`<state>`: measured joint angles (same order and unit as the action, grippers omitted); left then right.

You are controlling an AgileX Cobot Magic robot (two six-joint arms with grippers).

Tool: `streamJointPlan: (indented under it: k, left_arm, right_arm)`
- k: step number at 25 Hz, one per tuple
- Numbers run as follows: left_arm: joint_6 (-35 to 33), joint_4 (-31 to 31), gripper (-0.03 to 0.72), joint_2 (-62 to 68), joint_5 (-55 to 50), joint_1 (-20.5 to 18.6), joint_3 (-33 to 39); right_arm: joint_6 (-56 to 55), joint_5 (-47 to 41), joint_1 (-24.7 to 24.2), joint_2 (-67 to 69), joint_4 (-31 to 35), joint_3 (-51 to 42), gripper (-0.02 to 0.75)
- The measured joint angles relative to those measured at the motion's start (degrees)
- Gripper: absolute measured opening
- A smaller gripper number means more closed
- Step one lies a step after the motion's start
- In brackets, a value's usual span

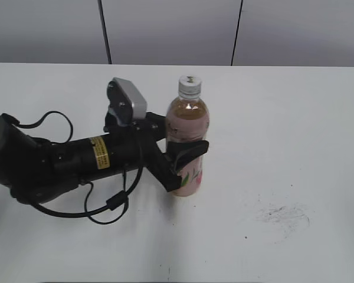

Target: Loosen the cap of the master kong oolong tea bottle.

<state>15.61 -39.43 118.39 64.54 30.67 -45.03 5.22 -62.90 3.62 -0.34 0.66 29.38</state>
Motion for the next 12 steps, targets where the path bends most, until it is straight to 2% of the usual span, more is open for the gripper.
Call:
streamJointPlan:
  k: [5, 12]
  left_arm:
    - [0.0, 2.06, 0.396, -0.05, 0.85, 3.96, -4.42]
    - [0.05, 1.27, 0.396, 1.85, 0.21, 4.98, -4.49]
  right_arm:
    - [0.0, 0.0, 0.0, 0.0, 0.0, 0.0, 0.579]
    - [0.0, 0.0, 0.0, 0.0, 0.0, 0.0, 0.579]
